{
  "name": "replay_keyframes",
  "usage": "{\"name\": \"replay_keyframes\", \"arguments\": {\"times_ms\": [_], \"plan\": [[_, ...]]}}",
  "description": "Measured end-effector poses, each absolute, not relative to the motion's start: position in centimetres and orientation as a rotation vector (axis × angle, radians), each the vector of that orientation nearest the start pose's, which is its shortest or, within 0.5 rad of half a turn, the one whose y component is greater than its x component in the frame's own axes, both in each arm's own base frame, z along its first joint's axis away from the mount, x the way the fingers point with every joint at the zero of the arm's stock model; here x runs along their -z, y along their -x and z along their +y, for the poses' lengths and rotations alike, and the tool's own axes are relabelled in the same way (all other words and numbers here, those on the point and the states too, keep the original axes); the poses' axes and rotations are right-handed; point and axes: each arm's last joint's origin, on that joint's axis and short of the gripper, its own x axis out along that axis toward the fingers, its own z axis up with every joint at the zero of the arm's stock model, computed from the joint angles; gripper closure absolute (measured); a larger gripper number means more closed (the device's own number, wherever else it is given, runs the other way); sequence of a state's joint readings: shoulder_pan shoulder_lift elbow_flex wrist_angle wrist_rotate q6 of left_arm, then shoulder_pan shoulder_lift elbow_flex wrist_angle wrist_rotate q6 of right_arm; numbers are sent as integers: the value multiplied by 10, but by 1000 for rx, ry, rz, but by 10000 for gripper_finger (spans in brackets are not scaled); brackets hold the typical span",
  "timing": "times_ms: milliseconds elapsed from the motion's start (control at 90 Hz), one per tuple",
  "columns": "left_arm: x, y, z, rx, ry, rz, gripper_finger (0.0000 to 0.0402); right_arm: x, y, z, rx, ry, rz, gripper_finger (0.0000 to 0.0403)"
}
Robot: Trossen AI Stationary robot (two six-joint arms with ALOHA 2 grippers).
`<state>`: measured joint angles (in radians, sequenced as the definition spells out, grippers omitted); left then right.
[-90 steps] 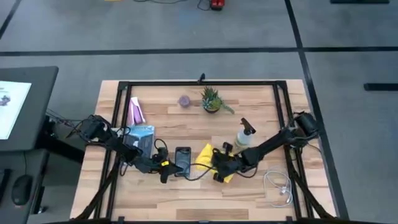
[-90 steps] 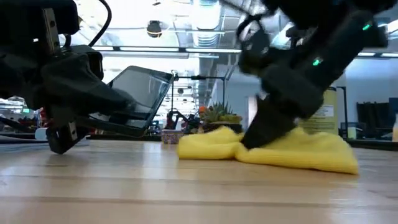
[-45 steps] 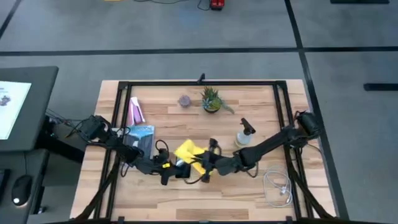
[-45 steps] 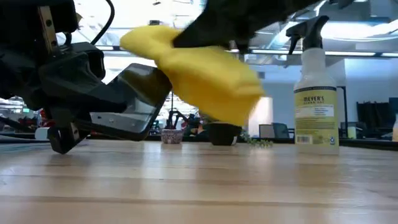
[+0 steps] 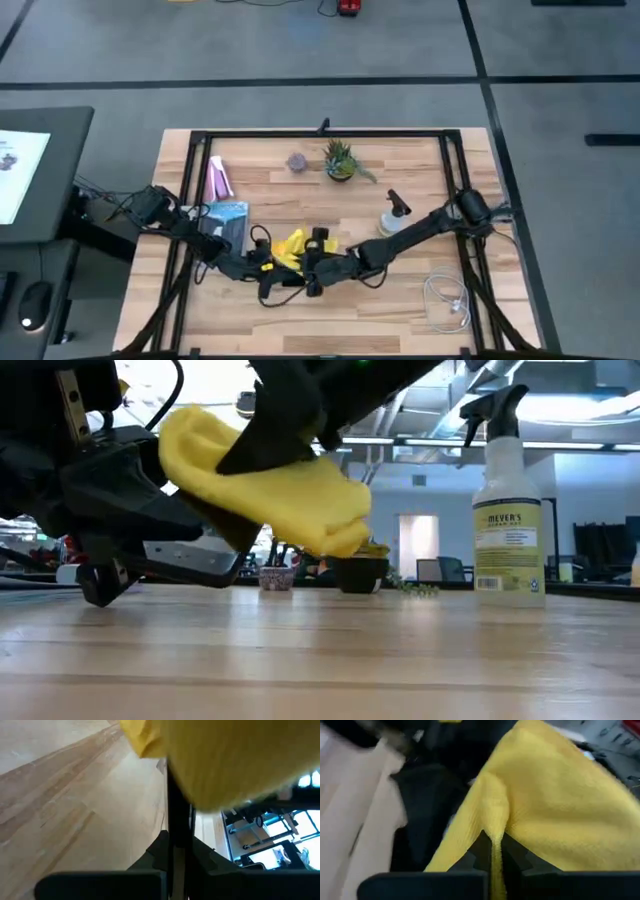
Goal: Apply microfiber cloth
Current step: Wipe the cellphone with the microfiber cloth
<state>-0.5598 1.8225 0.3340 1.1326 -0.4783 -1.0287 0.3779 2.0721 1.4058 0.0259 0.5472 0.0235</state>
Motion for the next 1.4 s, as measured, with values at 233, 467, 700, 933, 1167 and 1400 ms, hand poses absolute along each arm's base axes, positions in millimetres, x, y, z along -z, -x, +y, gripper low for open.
{"name": "replay_keyframes", "arguments": {"times_ms": [233, 467, 700, 933, 1167, 1400], "plan": [[-90, -223, -123, -91, 838, 285, 398, -174, -422, 154, 275, 403, 585, 403], [-90, -223, -122, -97, 831, 274, 398, -191, -426, 134, 351, 371, 545, 403], [-93, -223, -122, -98, 809, 241, 398, -176, -419, 155, 209, 345, 606, 403], [-98, -227, -121, -93, 793, 193, 398, -168, -417, 165, 213, 404, 614, 403], [-99, -228, -120, -103, 794, 183, 398, -182, -430, 140, 416, 402, 558, 403], [-100, -228, -120, -92, 765, 185, 398, -175, -427, 144, 311, 318, 606, 403]]}}
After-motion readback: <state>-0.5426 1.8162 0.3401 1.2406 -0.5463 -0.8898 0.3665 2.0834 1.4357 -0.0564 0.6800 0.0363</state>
